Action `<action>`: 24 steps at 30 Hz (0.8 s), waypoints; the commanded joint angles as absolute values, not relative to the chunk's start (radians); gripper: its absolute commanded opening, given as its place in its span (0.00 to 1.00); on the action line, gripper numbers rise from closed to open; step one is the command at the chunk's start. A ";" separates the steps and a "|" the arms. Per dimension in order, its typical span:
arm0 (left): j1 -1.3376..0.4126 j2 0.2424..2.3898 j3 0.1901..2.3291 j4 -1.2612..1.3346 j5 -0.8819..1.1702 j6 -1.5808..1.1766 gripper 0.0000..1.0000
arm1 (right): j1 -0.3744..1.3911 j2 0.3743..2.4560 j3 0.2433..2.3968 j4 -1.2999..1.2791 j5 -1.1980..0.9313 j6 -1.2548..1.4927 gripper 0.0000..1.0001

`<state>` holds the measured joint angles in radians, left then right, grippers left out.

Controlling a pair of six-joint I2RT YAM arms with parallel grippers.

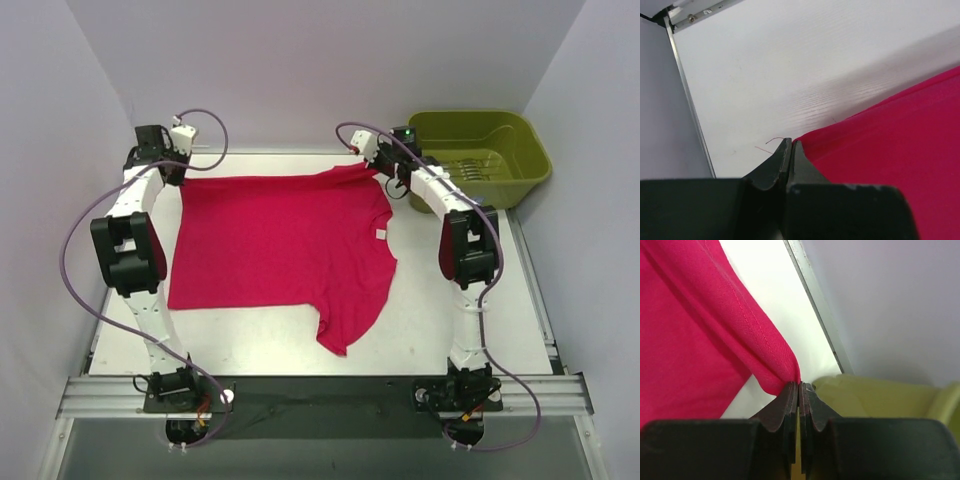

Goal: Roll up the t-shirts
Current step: Flatten out the T-shirt at the center of the board, then fold the T-shirt at the center of the board.

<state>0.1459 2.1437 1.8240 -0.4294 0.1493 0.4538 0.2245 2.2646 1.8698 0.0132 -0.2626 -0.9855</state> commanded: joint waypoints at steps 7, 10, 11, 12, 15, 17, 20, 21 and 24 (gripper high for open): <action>0.196 1.962 1.701 -0.402 0.250 0.502 0.00 | 0.307 2.002 1.674 -0.080 -0.207 -0.945 0.00; 0.196 1.950 1.683 -0.408 0.255 0.520 0.00 | 0.328 1.962 1.648 -0.120 -0.183 -0.940 0.00; 0.198 1.947 1.672 -0.410 0.256 0.526 0.00 | 0.334 1.953 1.638 -0.123 -0.160 -0.940 0.00; 0.196 1.944 1.666 -0.410 0.258 0.528 0.00 | 0.345 1.942 1.632 -0.124 -0.147 -0.940 0.00; 0.193 1.940 1.649 -0.413 0.262 0.526 0.00 | 0.357 1.914 1.623 -0.140 -0.073 -0.949 0.00; 0.186 1.936 1.638 -0.419 0.262 0.526 0.00 | 0.364 1.902 1.620 -0.149 -0.038 -0.957 0.00; 0.178 1.931 1.608 -0.416 0.255 0.532 0.00 | 0.357 1.873 1.606 -0.158 -0.021 -0.960 0.00; 0.178 1.928 1.592 -0.413 0.249 0.532 0.00 | 0.356 1.859 1.592 -0.158 -0.017 -0.965 0.00; 0.178 1.925 1.574 -0.414 0.244 0.541 0.00 | 0.348 1.833 1.566 -0.167 -0.014 -0.976 0.00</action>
<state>0.1837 1.9862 1.5913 -0.4309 0.2394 0.5163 0.3614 1.9282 1.5940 -0.1410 -0.0696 -0.9627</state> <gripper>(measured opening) 0.022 0.035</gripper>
